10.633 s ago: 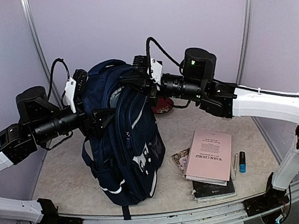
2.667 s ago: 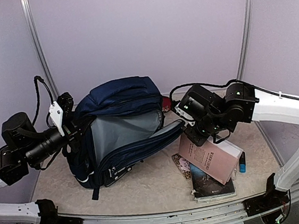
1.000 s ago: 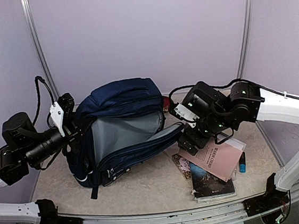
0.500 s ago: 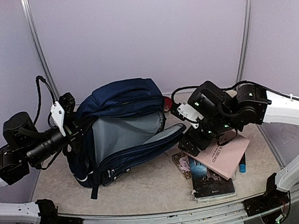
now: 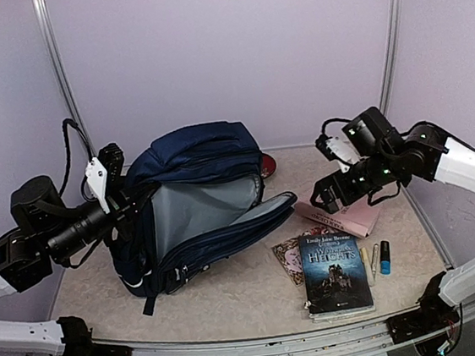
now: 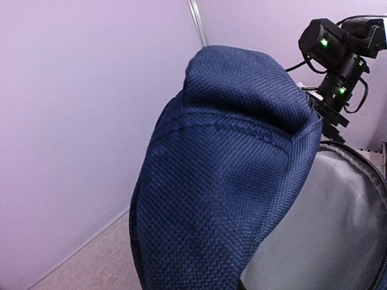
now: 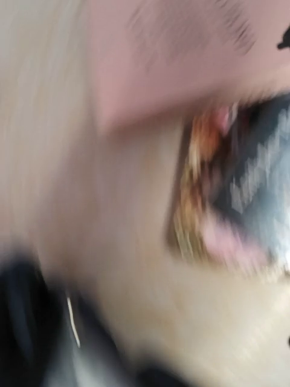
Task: Pack the student bag
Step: Pick up the largest pocket of the bag from the student bag.
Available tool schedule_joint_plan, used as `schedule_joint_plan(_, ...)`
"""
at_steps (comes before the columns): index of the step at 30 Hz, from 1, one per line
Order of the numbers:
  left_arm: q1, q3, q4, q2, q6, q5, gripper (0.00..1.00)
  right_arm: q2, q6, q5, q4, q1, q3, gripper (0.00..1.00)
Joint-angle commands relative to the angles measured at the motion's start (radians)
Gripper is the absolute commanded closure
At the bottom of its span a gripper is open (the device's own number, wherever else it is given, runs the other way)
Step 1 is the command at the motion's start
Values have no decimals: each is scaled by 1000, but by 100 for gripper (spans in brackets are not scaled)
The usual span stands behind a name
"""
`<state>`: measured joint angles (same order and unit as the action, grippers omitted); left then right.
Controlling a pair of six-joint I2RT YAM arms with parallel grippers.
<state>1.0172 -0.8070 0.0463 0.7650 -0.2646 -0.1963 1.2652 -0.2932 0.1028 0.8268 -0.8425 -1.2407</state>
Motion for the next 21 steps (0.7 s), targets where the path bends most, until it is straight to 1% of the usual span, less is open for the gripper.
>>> schedule_joint_plan(1, -2, -19, -96, 36, 54, 6, 100, -113, -30, -179, -68, 271, 132, 0)
schedule_joint_plan(5, -5, -5, -143, 82, 98, 7, 100, -185, -71, -274, -171, 504, 273, 0)
schedule_joint_plan(8, -29, -21, -177, 139, 145, -10, 100, -207, -132, -459, -313, 693, 417, 0)
schedule_joint_plan(10, -94, -53, -177, 202, 206, -3, 100, -206, -187, -505, -404, 792, 501, 0)
schedule_joint_plan(11, -138, -70, -178, 237, 242, 23, 100, -201, -208, -495, -435, 831, 531, 0)
schedule_joint_plan(13, -232, -106, -185, 307, 322, 102, 100, -179, -216, -464, -487, 884, 578, 0)
schedule_joint_plan(15, -299, -145, -201, 388, 375, 153, 100, -141, -216, -451, -543, 919, 602, 0)
schedule_joint_plan(18, -327, -199, -209, 515, 381, 166, 100, -62, -252, -539, -674, 959, 631, 5)
schedule_joint_plan(21, -324, -219, -198, 596, 377, 178, 100, 25, -252, -536, -726, 965, 625, 12)
